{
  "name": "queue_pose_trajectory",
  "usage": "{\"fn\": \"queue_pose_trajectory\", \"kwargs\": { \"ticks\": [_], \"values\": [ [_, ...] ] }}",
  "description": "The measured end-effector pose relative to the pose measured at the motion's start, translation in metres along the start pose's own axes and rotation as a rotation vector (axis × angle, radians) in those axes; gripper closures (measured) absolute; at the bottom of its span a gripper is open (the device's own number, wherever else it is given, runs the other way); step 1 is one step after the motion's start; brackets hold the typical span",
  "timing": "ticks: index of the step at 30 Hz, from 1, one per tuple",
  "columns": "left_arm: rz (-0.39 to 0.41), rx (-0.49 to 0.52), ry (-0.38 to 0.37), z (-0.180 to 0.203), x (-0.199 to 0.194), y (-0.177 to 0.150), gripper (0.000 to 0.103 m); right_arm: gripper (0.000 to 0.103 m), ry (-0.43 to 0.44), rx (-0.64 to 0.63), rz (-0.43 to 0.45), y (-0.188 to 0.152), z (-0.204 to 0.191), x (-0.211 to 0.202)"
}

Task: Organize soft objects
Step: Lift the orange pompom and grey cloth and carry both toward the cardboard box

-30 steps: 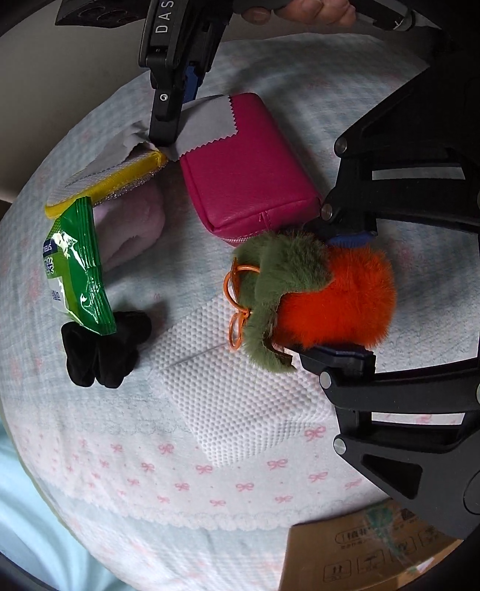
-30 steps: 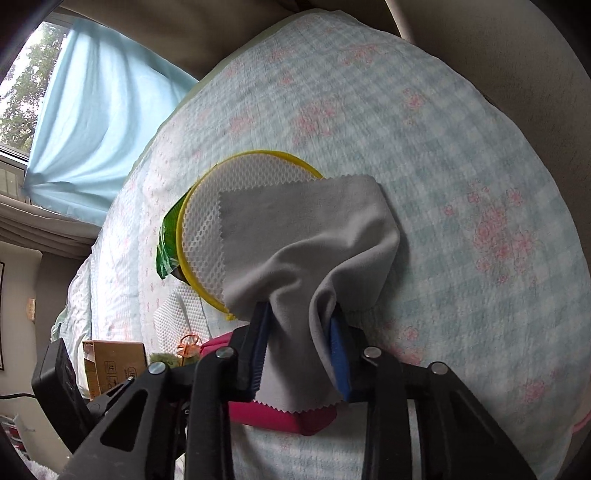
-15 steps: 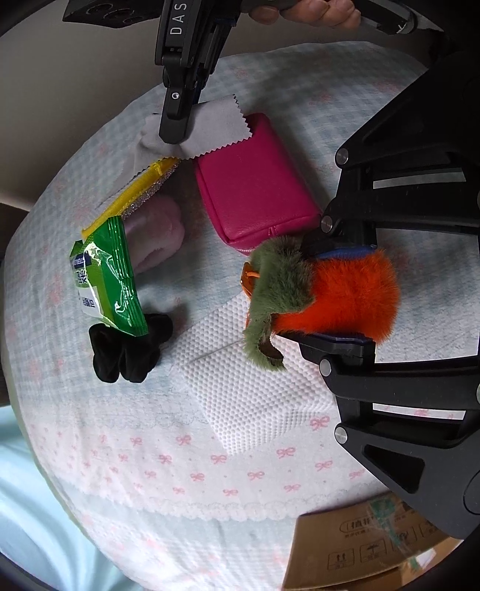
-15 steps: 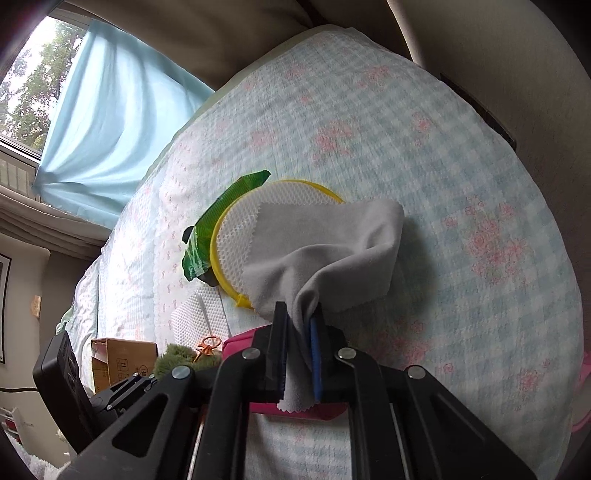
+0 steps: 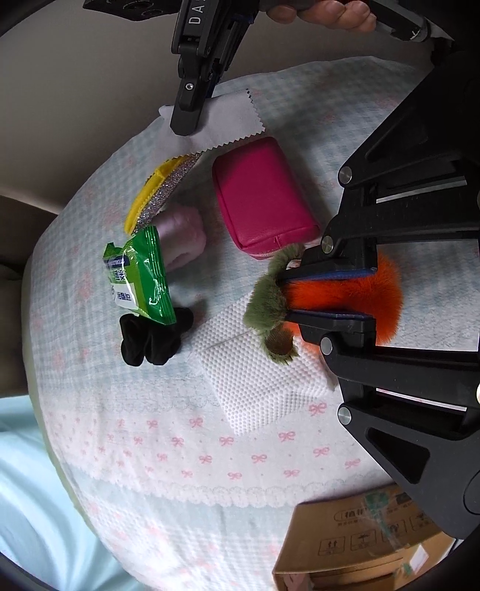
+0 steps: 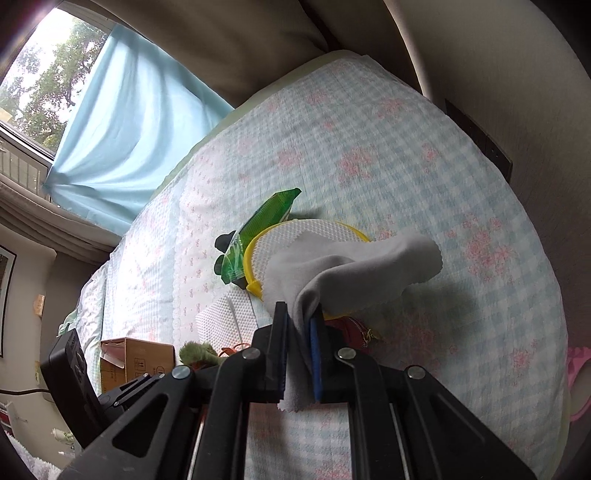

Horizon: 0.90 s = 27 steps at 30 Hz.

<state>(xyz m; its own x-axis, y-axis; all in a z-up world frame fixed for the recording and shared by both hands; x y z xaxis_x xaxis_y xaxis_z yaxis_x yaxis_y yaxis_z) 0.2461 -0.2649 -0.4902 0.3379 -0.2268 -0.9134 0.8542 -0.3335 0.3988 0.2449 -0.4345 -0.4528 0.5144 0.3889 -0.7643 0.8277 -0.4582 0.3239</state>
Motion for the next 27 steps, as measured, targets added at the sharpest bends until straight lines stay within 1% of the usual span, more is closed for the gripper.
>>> {"fn": "queue_pose_trajectory", "kwargs": {
  "ticks": [12, 20, 21, 22, 23, 24, 25, 26, 27],
  "values": [
    [0.064, -0.031, -0.017, -0.007, -0.035, -0.004, 0.100, 0.093, 0.018, -0.035, 0.053, -0.008, -0.026, -0.027],
    [0.126, -0.059, -0.015, -0.020, -0.070, -0.004, 0.101, 0.093, 0.029, -0.084, 0.085, -0.015, -0.056, -0.051],
    [0.129, -0.060, -0.006, -0.023, -0.072, -0.005, 0.101, 0.093, 0.030, -0.087, 0.087, -0.016, -0.058, -0.053],
    [0.119, -0.061, -0.019, -0.023, -0.073, -0.007, 0.098, 0.093, 0.033, -0.089, 0.089, -0.018, -0.060, -0.054],
    [0.106, -0.066, -0.060, -0.023, -0.071, -0.011, 0.095, 0.093, 0.033, -0.090, 0.091, -0.019, -0.061, -0.055],
    [0.107, -0.077, -0.086, -0.024, -0.071, -0.014, 0.072, 0.093, 0.032, -0.091, 0.090, -0.021, -0.061, -0.055],
    [0.109, -0.081, -0.094, -0.024, -0.071, -0.019, 0.014, 0.093, 0.031, -0.090, 0.088, -0.023, -0.062, -0.055],
    [0.110, -0.069, -0.091, -0.023, -0.071, -0.023, 0.003, 0.093, 0.031, -0.089, 0.087, -0.026, -0.062, -0.055],
    [0.111, -0.050, -0.077, -0.021, -0.071, -0.027, 0.000, 0.093, 0.032, -0.088, 0.086, -0.029, -0.062, -0.055]
  ]
}}
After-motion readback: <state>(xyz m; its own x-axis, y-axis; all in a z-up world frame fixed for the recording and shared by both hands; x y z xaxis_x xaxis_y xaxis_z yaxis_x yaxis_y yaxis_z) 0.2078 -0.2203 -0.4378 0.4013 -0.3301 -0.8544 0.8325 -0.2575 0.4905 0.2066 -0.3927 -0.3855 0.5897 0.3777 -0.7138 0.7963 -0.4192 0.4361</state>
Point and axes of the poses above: each gripper's, at about its wrist camera, not at the fingertips, and x roughly the way its jaws point, z to its right, y to its top, the point moved 7 cm from there along x, roughly the way its jaws point, and after that the axes turned 4 degrees about x, right-handed, at the moved point
